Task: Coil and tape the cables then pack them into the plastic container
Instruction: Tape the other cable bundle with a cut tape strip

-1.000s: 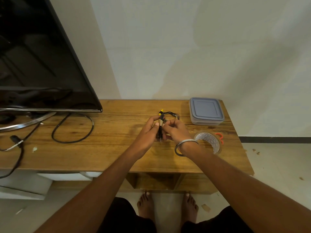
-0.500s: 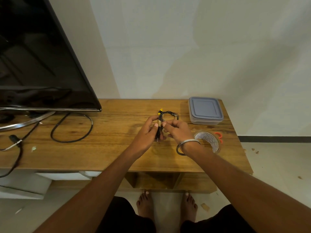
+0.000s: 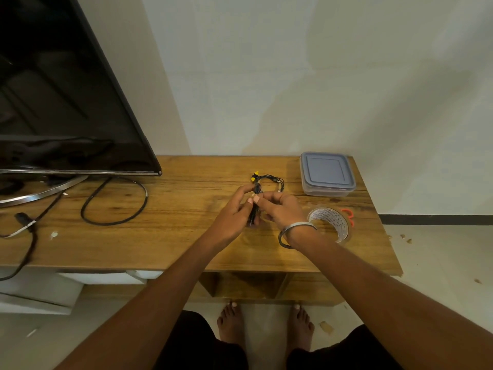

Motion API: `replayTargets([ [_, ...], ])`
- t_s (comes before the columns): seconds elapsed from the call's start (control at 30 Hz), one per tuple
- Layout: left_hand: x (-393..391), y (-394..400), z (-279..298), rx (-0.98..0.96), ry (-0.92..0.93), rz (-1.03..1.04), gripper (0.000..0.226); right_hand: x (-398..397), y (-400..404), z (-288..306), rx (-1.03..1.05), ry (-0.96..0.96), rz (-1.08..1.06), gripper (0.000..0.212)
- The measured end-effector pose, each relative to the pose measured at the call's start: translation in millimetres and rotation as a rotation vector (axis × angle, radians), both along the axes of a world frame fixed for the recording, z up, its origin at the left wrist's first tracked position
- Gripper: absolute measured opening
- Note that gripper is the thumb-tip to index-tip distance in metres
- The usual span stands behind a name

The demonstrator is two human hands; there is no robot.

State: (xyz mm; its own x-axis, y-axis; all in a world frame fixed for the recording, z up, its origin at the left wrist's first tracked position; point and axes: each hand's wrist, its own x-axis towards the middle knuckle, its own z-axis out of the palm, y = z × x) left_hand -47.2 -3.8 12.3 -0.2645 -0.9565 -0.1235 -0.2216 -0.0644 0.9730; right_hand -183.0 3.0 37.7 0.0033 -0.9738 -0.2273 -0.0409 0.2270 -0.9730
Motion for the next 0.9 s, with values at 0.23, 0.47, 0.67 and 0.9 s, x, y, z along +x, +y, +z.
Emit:
replayTargets([
  [0.23,-0.8,2.6,2.4,0.019,0.054,-0.024,0.032,1.9,0.3,0.1,0.043,-0.024,-0.021,0.015],
  [0.47,-2.1,2.8,3.5,0.051,0.093,-0.013,0.027,4.4,-1.5,1.5,0.089,-0.067,-0.019,0.018],
  [0.67,-2.4,0.2,2.0,0.176,0.189,0.034,0.021,8.9,-6.0,-0.8,0.139,-0.18,-0.005,0.023],
  [0.9,7.0,-0.6,-7.5,0.3,0.271,0.158,0.015,22.7,-15.1,-4.9,0.094,0.057,-0.026,0.011],
])
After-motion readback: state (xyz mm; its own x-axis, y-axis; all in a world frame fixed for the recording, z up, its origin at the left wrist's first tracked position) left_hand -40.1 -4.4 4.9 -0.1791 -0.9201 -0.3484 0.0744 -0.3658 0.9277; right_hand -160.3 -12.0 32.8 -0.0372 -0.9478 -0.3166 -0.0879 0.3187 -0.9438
